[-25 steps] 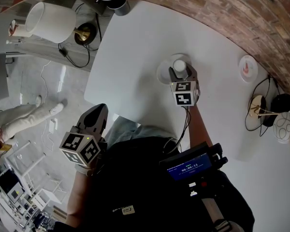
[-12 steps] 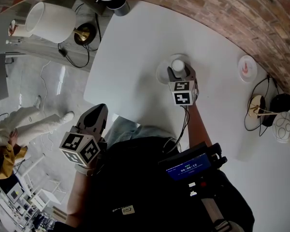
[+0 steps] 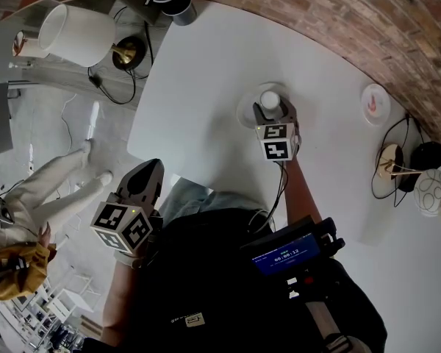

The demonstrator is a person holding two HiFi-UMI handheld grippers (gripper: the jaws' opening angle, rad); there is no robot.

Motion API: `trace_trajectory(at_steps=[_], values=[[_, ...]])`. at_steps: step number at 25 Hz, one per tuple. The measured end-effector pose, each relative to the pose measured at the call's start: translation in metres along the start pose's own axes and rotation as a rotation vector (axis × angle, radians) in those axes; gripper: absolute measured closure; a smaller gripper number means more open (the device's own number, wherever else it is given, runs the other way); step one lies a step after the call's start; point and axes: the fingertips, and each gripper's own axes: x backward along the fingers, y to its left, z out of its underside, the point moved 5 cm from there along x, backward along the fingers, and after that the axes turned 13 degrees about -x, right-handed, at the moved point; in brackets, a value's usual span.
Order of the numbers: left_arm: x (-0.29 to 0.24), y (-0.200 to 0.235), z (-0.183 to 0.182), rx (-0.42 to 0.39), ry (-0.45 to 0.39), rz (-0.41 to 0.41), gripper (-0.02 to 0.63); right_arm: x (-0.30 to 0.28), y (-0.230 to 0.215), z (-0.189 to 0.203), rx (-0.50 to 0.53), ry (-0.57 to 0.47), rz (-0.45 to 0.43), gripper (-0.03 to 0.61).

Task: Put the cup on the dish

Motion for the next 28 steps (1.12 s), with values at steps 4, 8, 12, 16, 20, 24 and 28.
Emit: trace_trajectory(at_steps=[4,8,12,16,20,24,28], values=[[0.000,0.000,0.000,-0.002,-0.003,0.003,0.609,0.003,0.001,-0.005,0.001,-0.017,-0.004,0.319],[0.000,-0.001,0.000,-0.006,-0.009,0.007,0.609,0.009,0.002,-0.011,-0.004,-0.033,-0.005,0.319],[0.000,-0.001,-0.003,-0.015,-0.014,0.018,0.609,0.016,0.003,-0.017,-0.014,-0.054,-0.004,0.319],[-0.001,-0.004,-0.006,-0.032,-0.019,0.033,0.609,0.022,0.004,-0.021,-0.011,-0.066,-0.003,0.319],[-0.002,-0.006,-0.008,-0.048,-0.024,0.046,0.609,0.029,0.004,-0.022,-0.018,-0.082,-0.002,0.319],[-0.001,-0.008,-0.011,-0.061,-0.027,0.058,0.609,0.037,0.004,-0.024,-0.028,-0.096,0.002,0.319],[-0.003,-0.012,-0.014,-0.079,-0.032,0.077,0.609,0.048,0.004,-0.028,-0.039,-0.123,0.011,0.319]])
